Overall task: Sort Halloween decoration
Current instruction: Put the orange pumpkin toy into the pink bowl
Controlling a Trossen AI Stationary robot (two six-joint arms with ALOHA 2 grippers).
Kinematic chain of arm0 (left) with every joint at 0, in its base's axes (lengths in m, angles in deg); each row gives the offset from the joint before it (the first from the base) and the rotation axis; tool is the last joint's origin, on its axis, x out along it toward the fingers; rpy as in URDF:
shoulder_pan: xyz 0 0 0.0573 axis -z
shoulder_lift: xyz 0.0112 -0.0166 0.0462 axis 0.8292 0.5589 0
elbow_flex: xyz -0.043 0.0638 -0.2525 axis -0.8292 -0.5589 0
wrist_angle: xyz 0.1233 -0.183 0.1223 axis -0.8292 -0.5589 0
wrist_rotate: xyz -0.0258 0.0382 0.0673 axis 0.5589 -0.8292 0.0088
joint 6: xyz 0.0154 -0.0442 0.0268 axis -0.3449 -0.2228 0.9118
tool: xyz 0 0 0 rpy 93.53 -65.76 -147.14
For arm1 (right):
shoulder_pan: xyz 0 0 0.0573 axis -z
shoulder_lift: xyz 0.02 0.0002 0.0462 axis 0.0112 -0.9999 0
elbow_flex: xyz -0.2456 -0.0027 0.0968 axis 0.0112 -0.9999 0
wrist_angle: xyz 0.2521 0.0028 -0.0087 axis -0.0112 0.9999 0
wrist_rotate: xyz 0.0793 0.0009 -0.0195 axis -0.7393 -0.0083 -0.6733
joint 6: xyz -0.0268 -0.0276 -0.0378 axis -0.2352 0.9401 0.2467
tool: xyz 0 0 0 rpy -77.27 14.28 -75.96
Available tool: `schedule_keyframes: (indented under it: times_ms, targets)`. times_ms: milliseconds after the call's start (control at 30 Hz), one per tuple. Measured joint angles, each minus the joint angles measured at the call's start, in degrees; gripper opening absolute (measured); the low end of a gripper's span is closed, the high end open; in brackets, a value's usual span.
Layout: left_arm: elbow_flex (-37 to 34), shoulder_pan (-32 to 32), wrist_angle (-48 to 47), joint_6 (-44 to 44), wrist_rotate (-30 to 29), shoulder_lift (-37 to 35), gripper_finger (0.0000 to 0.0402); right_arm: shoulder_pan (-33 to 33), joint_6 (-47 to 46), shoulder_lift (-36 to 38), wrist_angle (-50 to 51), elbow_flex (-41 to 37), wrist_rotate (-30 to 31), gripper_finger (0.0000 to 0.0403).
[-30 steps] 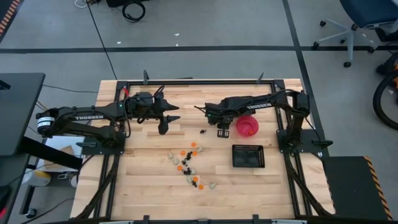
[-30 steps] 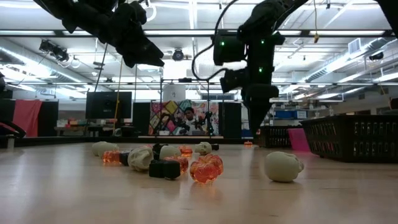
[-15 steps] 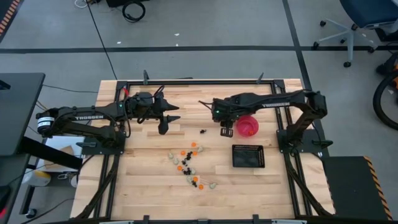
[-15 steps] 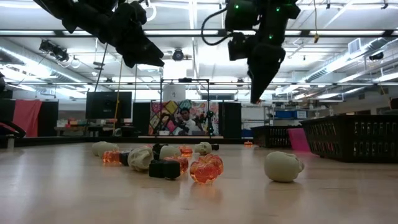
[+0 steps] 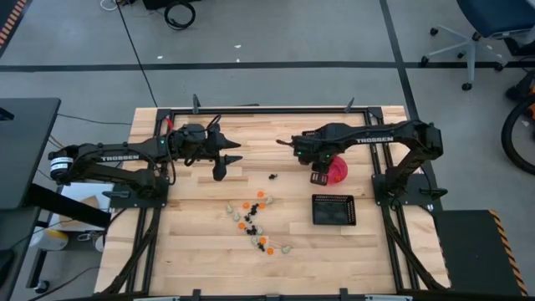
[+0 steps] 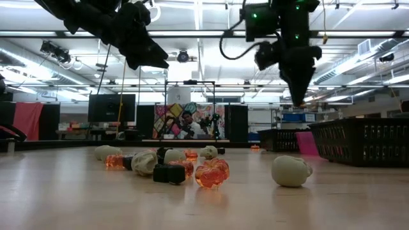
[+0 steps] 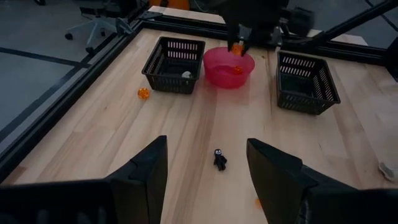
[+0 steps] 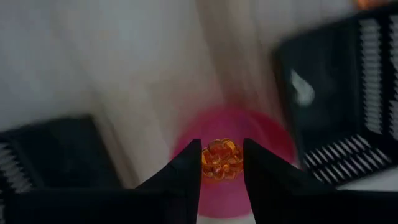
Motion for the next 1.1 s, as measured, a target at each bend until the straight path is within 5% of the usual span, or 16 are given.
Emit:
schedule_keyframes:
  times_ms: [700, 1100]
  targets:
    - [-0.01, 0.0, -0.17, -0.7, 0.0, 0.0, 0.0192, 8.73, -0.07, 0.03, -13.38, -18.22, -2.58, 0.0122]
    - [-0.02, 0.0, 0.13, -0.72, 0.0, 0.0, 0.0192, 9.23, -0.44, 0.03, -10.56, -16.34, -4.51, 0.0153]
